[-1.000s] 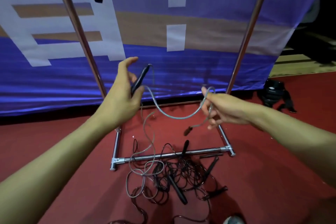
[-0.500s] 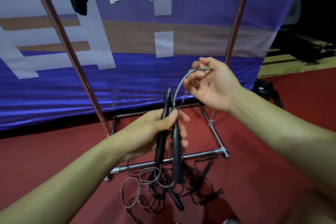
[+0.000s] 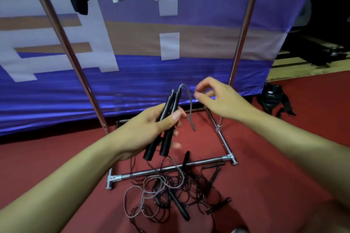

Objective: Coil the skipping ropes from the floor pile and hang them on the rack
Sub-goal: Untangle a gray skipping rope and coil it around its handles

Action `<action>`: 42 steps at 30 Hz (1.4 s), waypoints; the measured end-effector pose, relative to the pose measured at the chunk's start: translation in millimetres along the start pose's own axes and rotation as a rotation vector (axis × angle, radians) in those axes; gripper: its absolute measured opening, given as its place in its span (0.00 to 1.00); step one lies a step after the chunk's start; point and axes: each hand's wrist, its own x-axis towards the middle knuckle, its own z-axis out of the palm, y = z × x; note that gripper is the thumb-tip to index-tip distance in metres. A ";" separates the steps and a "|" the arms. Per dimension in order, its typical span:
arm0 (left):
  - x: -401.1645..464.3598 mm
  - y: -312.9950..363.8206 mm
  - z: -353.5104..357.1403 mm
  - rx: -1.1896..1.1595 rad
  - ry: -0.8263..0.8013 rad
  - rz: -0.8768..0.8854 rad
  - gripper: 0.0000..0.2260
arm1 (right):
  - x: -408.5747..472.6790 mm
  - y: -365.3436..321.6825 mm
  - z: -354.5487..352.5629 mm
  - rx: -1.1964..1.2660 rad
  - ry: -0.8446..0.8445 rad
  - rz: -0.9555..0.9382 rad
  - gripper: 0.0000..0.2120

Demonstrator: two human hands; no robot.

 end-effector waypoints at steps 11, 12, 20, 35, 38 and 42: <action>15.3 19.7 -1.5 0.151 0.350 0.308 0.13 | -22.5 -44.9 58.7 0.607 -0.381 -0.040 0.16; 17.4 20.8 -4.8 0.112 0.380 0.302 0.13 | -23.3 -48.3 61.6 0.564 -0.381 -0.068 0.16; 34.2 28.0 -26.0 -0.415 0.341 0.207 0.12 | -31.8 -59.5 81.4 0.534 -0.238 -0.041 0.17; 44.9 10.6 -14.6 -0.074 0.579 0.324 0.12 | -37.9 -77.1 74.0 0.982 -0.507 0.197 0.08; 43.9 13.0 -12.2 -0.041 0.589 0.339 0.14 | -39.7 -81.0 67.5 0.726 -0.446 0.090 0.10; 41.7 10.7 -4.8 0.042 0.573 0.364 0.15 | -45.4 -83.8 72.7 0.655 -0.359 0.068 0.14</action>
